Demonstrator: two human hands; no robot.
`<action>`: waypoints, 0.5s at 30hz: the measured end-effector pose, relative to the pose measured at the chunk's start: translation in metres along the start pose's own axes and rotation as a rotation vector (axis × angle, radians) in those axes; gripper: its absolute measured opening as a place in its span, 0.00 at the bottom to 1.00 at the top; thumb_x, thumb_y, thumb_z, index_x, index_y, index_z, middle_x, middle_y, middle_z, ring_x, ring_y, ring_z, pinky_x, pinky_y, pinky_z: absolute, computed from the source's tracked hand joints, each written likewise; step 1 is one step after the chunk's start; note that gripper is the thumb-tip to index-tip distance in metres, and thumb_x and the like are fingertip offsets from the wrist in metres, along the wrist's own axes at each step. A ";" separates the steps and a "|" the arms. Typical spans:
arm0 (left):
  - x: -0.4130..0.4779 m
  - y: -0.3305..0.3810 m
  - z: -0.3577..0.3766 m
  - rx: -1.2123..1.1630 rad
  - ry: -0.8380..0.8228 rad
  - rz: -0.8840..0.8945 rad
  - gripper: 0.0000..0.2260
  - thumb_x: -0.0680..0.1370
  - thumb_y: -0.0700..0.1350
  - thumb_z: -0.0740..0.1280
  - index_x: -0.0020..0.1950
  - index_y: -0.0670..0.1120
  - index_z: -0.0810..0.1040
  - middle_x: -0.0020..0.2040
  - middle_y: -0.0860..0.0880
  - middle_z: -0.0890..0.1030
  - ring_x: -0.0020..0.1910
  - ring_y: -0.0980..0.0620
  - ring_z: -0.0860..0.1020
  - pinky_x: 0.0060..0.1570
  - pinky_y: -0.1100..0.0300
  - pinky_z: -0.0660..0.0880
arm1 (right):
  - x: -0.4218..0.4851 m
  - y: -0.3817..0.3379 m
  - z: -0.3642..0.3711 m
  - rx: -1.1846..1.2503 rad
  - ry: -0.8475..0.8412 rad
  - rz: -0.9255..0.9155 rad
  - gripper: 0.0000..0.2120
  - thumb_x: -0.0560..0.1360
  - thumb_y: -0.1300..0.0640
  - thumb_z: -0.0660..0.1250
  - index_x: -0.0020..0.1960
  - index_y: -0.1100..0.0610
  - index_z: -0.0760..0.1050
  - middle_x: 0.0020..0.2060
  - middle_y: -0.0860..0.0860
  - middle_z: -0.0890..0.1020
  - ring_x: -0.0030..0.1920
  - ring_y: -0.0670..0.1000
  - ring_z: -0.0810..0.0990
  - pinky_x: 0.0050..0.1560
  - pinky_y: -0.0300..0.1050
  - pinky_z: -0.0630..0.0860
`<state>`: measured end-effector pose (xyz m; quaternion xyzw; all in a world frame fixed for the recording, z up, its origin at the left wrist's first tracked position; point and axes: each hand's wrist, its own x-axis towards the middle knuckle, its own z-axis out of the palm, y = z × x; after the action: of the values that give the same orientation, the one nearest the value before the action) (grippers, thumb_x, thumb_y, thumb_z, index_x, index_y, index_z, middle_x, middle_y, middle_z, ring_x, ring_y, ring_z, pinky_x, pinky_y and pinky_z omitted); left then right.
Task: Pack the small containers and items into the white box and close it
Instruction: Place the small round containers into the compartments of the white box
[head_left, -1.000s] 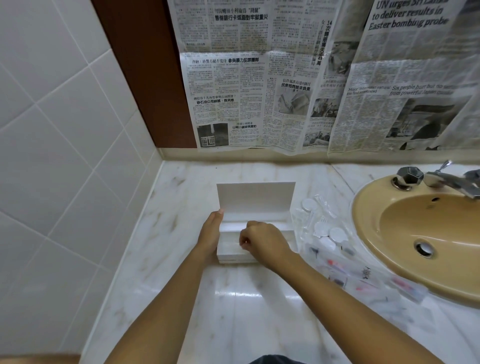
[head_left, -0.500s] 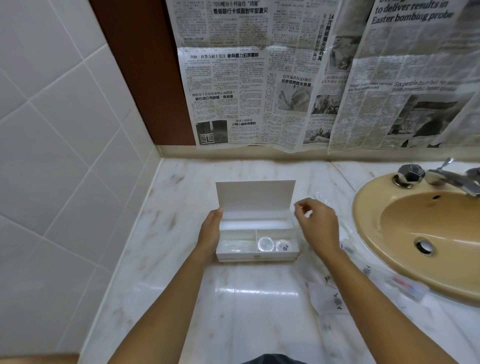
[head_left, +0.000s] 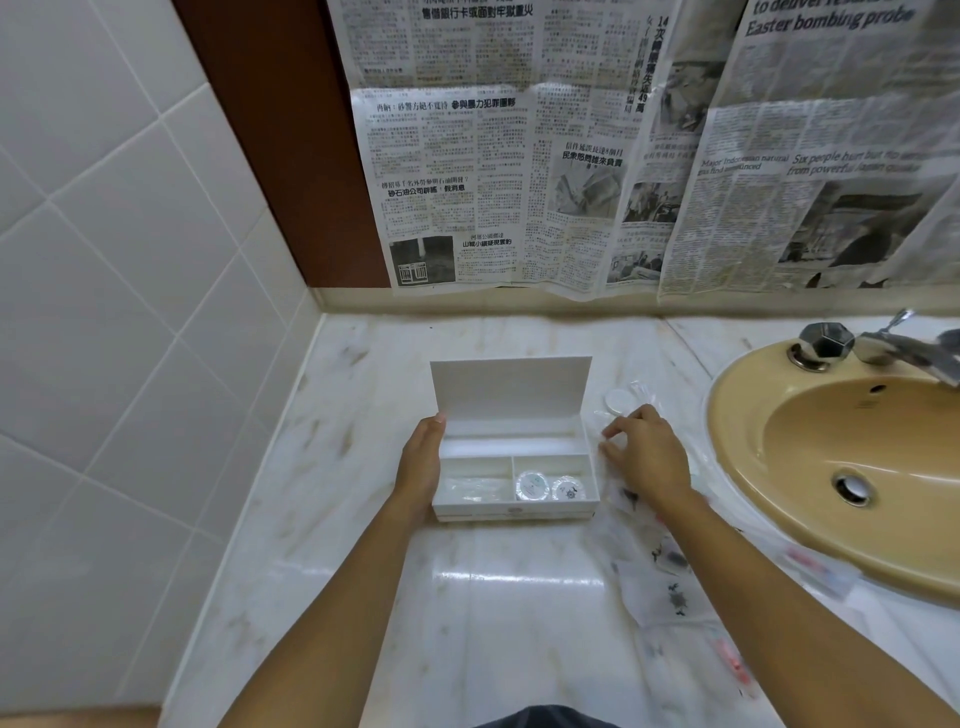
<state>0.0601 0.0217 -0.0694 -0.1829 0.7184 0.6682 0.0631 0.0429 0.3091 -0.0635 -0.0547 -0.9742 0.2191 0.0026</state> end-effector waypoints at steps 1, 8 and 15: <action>0.000 0.000 0.000 -0.001 -0.001 0.001 0.14 0.83 0.56 0.57 0.60 0.53 0.78 0.59 0.55 0.80 0.62 0.54 0.76 0.66 0.55 0.69 | -0.001 0.000 0.000 0.010 0.018 -0.001 0.06 0.73 0.55 0.71 0.48 0.55 0.83 0.50 0.52 0.76 0.50 0.55 0.78 0.46 0.50 0.77; -0.001 0.001 0.001 -0.002 0.004 0.006 0.13 0.84 0.56 0.57 0.61 0.53 0.77 0.59 0.55 0.80 0.62 0.54 0.76 0.69 0.52 0.69 | -0.006 0.003 -0.013 0.182 0.100 0.076 0.12 0.80 0.52 0.64 0.53 0.57 0.83 0.54 0.53 0.77 0.49 0.55 0.79 0.45 0.45 0.71; 0.001 -0.001 0.000 0.002 0.008 0.006 0.15 0.83 0.57 0.57 0.62 0.54 0.78 0.60 0.55 0.81 0.63 0.54 0.76 0.70 0.49 0.69 | -0.026 -0.004 -0.058 0.696 0.190 0.059 0.06 0.76 0.58 0.70 0.50 0.51 0.84 0.49 0.46 0.85 0.41 0.50 0.79 0.42 0.35 0.75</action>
<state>0.0595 0.0215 -0.0709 -0.1834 0.7199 0.6668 0.0584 0.0696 0.3278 -0.0090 -0.0986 -0.8346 0.5317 0.1051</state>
